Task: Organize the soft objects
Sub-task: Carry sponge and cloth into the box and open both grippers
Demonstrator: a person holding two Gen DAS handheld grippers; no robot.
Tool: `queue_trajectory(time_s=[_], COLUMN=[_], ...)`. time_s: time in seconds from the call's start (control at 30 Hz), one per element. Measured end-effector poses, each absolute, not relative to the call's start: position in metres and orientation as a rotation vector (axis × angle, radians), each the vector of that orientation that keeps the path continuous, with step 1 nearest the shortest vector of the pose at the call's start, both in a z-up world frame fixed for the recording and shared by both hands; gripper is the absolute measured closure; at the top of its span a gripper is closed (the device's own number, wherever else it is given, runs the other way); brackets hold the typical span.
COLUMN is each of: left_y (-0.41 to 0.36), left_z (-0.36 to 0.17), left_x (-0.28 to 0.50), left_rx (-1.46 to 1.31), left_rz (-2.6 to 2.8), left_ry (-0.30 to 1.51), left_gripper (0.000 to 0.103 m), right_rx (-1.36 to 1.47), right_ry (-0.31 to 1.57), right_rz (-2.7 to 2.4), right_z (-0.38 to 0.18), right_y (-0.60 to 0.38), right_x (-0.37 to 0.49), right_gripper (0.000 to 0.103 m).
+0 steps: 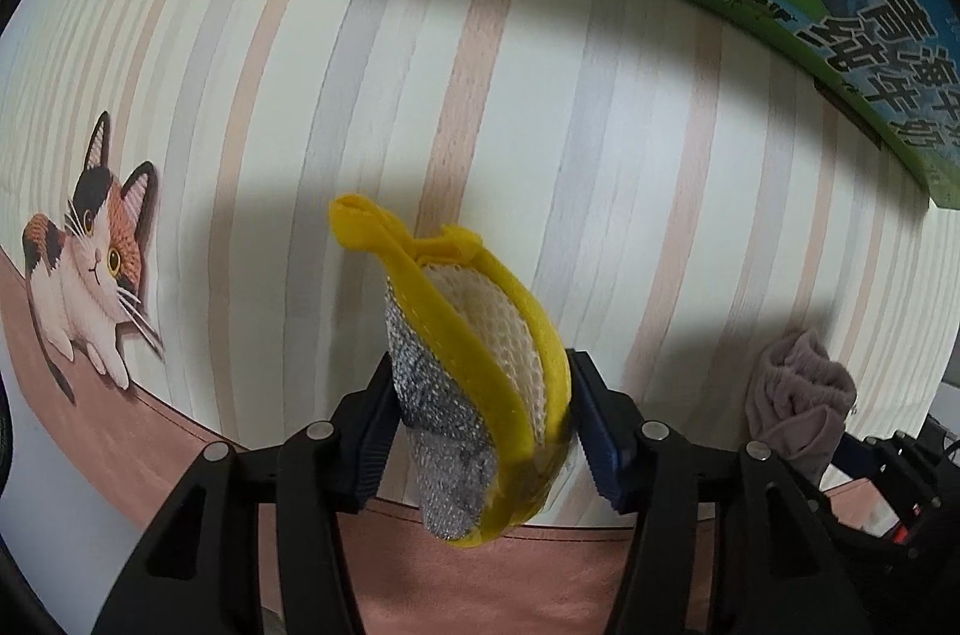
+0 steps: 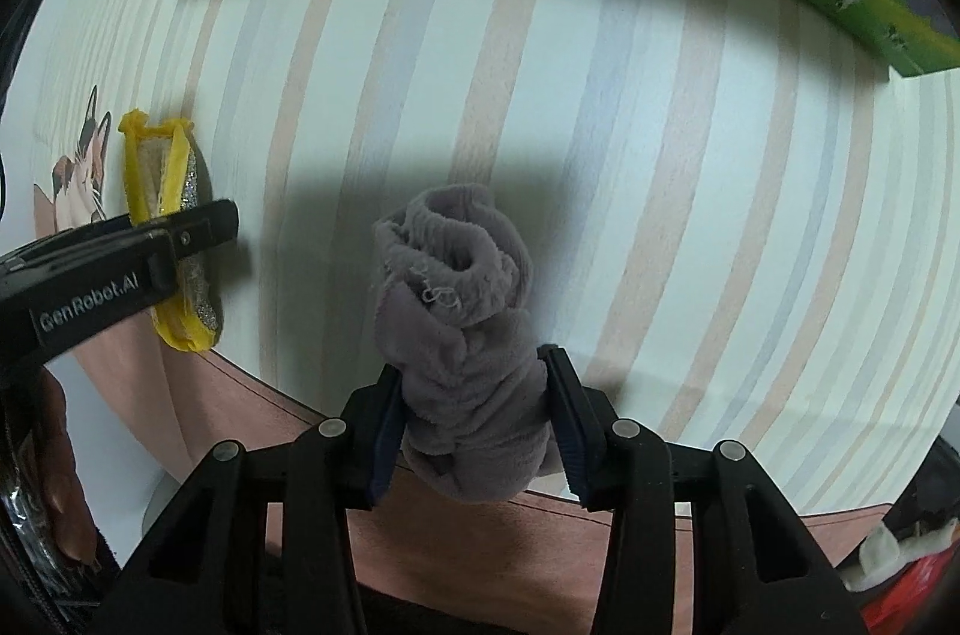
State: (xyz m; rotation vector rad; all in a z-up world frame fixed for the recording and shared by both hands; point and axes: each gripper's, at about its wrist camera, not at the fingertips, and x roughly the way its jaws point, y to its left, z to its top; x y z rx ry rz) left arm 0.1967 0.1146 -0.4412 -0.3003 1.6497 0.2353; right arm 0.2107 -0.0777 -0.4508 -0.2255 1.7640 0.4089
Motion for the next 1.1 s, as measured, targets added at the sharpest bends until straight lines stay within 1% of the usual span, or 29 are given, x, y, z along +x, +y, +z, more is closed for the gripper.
queue_trajectory(time_s=[0.03, 0.1, 0.17, 0.3, 0.43, 0.53, 0.63, 0.7, 0.77, 0.83, 1.0, 1.1], left_y=[0.117, 0.116, 0.110, 0.095, 0.080, 0.070, 0.065, 0.067, 0.075, 0.082, 0.088, 0.084], left_z=[-0.441, -0.440, -0.431, -0.390, -0.318, -0.264, -0.232, -0.218, -0.218, -0.225, -0.264, -0.287], left_x=[0.199, 0.200, 0.200, 0.192, 0.200, 0.224, 0.259, 0.288, 0.320, 0.350, 0.406, 0.422], left_rx=[-0.304, -0.297, -0.277, -0.275, -0.265, -0.240, -0.190, -0.170, -0.175, -0.222, -0.324, -0.307], left_rz=[0.237, 0.243, 0.242, 0.181, 0.074, -0.008, -0.040, -0.040, -0.050, -0.052, -0.049, -0.029], left_ry=[1.648, 1.641, 1.623, 1.559, 1.447, 1.379, 1.352, 1.349, 1.377, 1.430, 1.594, 1.664], left_gripper=[0.053, 0.058, 0.059, 0.060, 0.060, 0.060, 0.060, 0.060, 0.060, 0.060, 0.060, 0.060], right_rx=[-0.236, -0.250, -0.258, -0.126, 0.026, 0.103, 0.170, 0.199, 0.248, 0.287, 0.372, 0.377], right_ry=[1.762, 1.760, 1.759, 1.776, 1.693, 1.601, 1.498, 1.438, 1.401, 1.390, 1.454, 1.498], right_rz=[0.410, 0.407, 0.413, 0.460, 0.520, 0.553, 0.576, 0.568, 0.540, 0.504, 0.413, 0.372], right_z=[-0.450, -0.449, -0.449, -0.427, -0.364, -0.314, -0.262, -0.237, -0.226, -0.227, -0.264, -0.293], right_y=[-0.078, -0.075, -0.070, -0.078, -0.088, -0.092, -0.093, -0.092, -0.091, -0.091, -0.088, -0.084], right_x=[0.212, 0.210, 0.207, 0.201, 0.208, 0.224, 0.248, 0.270, 0.295, 0.320, 0.374, 0.393], right_gripper=[0.056, 0.056, 0.058, 0.060, 0.060, 0.060, 0.060, 0.060, 0.060, 0.060, 0.060, 0.060])
